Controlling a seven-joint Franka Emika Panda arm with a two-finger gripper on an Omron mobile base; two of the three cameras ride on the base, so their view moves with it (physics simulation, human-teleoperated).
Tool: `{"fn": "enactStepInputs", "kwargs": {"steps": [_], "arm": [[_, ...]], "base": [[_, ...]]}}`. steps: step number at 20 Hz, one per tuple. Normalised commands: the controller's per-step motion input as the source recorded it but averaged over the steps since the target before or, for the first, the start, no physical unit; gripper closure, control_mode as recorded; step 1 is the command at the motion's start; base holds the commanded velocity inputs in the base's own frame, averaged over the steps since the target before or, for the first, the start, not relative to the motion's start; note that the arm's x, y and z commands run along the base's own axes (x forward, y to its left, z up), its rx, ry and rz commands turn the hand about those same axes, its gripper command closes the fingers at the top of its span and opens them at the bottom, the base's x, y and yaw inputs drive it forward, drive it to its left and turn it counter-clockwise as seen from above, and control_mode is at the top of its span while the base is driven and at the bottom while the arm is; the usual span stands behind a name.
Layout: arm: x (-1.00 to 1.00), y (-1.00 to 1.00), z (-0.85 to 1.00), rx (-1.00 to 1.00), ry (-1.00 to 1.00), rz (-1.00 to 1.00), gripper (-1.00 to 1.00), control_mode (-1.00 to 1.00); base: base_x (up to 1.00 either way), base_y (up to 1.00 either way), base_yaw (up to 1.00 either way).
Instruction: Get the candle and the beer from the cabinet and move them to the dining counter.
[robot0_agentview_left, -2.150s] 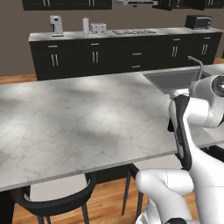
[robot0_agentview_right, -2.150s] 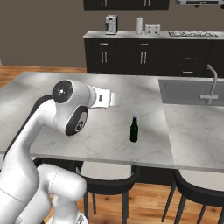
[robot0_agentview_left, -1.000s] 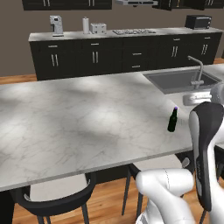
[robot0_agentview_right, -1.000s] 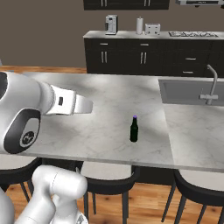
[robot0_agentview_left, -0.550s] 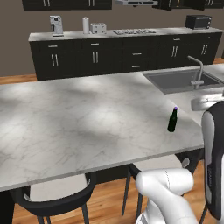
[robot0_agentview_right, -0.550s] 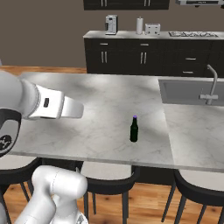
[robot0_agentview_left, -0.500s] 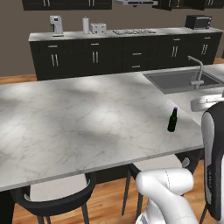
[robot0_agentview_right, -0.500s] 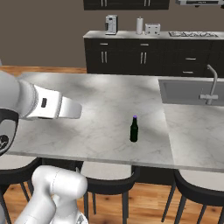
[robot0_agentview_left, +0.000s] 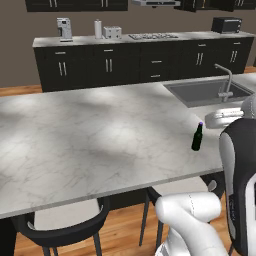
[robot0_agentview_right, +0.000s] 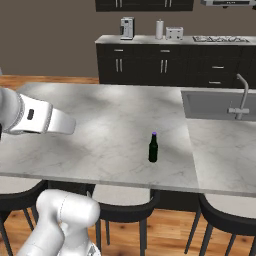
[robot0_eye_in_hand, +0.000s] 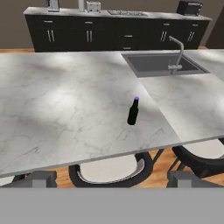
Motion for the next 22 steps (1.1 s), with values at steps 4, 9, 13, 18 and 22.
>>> {"fn": "enactStepInputs", "kwargs": {"steps": [4, 9, 13, 18, 22], "arm": [[0.00, 0.00, -0.02, 0.09, 0.00, 0.09, -1.00, -1.00], [0.03, 0.00, -0.01, 0.06, 0.00, 0.08, -1.00, -1.00], [0.02, 0.03, -0.01, 0.00, 0.01, 0.05, -1.00, -1.00], [0.00, 0.00, 0.00, 0.00, 0.00, 0.01, -1.00, -1.00], [0.00, 0.00, 0.00, 0.00, 0.00, 0.00, -1.00, -1.00]], "base": [[0.00, 0.00, 0.00], [0.00, 0.00, 0.00], [0.00, 0.00, 0.00], [0.00, 0.00, 0.00], [0.00, 0.00, 0.00]]}}
